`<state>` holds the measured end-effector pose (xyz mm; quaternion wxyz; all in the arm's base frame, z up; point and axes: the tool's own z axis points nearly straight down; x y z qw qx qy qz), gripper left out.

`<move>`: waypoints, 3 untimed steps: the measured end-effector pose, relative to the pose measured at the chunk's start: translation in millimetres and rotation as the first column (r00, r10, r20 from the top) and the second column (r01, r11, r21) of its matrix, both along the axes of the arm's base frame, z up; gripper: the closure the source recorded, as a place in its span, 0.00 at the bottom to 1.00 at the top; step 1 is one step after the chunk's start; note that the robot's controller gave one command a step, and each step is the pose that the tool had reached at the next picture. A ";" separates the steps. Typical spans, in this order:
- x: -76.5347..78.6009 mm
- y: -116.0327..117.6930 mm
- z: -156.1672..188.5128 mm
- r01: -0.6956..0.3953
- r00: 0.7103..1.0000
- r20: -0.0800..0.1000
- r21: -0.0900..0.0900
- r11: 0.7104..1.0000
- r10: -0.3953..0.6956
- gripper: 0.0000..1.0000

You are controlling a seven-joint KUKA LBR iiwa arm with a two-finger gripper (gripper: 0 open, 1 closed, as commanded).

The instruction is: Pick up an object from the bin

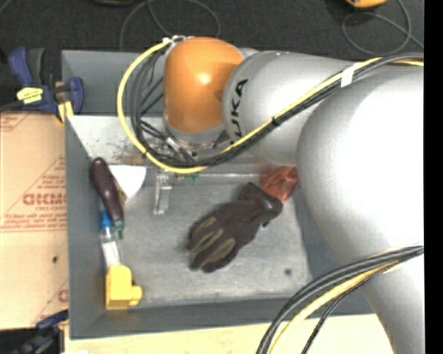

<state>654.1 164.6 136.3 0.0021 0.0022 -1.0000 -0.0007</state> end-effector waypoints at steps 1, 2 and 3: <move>1.5 -0.5 5.4 0.002 1.000 0.007 0.001 1.000 -0.002 0.00; -12.9 -35.0 51.2 0.057 0.998 -0.002 0.001 0.998 -0.057 0.00; -8.6 -66.1 83.8 0.008 1.000 0.016 0.000 1.000 -0.008 0.00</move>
Offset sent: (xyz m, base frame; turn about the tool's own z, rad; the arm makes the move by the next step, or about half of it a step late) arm -0.0280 -0.0861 0.1231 0.1389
